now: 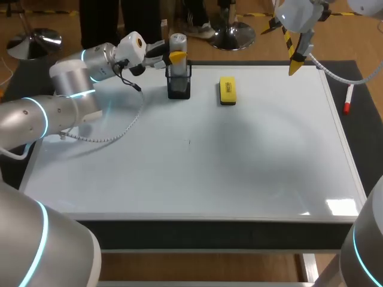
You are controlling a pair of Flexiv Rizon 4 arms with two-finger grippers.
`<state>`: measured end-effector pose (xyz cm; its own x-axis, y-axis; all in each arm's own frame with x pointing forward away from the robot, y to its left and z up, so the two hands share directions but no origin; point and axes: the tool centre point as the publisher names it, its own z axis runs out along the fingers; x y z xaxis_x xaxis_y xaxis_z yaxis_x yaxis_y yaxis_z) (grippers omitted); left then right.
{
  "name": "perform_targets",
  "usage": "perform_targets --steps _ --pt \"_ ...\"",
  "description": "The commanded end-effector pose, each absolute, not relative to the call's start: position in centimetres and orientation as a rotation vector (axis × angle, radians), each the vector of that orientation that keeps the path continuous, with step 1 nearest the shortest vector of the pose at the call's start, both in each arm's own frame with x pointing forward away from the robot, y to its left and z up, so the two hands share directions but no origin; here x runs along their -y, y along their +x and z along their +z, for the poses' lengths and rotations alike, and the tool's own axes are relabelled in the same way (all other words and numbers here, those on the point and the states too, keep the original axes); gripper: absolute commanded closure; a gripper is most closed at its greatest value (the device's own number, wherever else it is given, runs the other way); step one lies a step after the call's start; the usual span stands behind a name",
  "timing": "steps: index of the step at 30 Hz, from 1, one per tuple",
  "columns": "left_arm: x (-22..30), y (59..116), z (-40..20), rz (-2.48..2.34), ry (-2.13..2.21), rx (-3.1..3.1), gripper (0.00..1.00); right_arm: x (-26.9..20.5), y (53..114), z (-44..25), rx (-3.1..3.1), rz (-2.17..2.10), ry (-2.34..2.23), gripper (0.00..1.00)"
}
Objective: Pick up the inspection probe, press it on each red-marked spot on the whiteboard one by one, put down the probe, pick up the eraser, and wipe off all the red marks.
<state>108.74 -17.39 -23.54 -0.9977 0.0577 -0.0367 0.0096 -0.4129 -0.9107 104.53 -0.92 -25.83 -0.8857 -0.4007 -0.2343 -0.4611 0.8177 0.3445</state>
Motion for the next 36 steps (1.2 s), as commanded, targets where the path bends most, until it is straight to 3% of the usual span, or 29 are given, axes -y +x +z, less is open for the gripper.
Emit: perform_targets --steps 1,24,25,27,28,29,30,31,36 --pt "17.58 109.44 -24.0 2.607 -0.115 1.671 1.0 0.94 104.56 -25.76 -2.853 0.592 -0.682 0.0" --pt "17.56 109.61 -24.82 2.587 -0.062 1.671 1.0 0.94 104.56 -25.76 -2.853 0.592 -0.682 0.0" --pt "17.53 109.61 -24.81 2.586 -0.06 1.67 0.78 0.94 104.56 -25.76 -2.853 0.592 -0.682 0.0" --pt "17.45 109.58 -24.78 2.586 -0.055 1.672 0.61 0.94 104.56 -25.76 -2.853 0.592 -0.682 0.0" --pt "17.41 109.57 -24.76 2.586 -0.056 1.671 0.59 0.94 104.56 -25.76 -2.853 0.592 -0.682 0.0" --pt "17.41 109.57 -24.76 2.585 -0.056 1.672 0.45 0.94 104.56 -25.76 -2.853 0.592 -0.682 0.0" --pt "17.4 109.56 -24.75 2.584 -0.057 1.672 0.17 0.94 104.56 -25.76 -2.853 0.592 -0.682 0.0" --pt "17.38 109.55 -24.73 2.583 -0.058 1.671 0.0 0.94 104.56 -25.76 -2.853 0.592 -0.682 0.0" --pt "17.28 109.47 -24.57 2.581 -0.064 1.673 0.0 0.94 104.56 -25.76 -2.853 0.592 -0.682 0.0"
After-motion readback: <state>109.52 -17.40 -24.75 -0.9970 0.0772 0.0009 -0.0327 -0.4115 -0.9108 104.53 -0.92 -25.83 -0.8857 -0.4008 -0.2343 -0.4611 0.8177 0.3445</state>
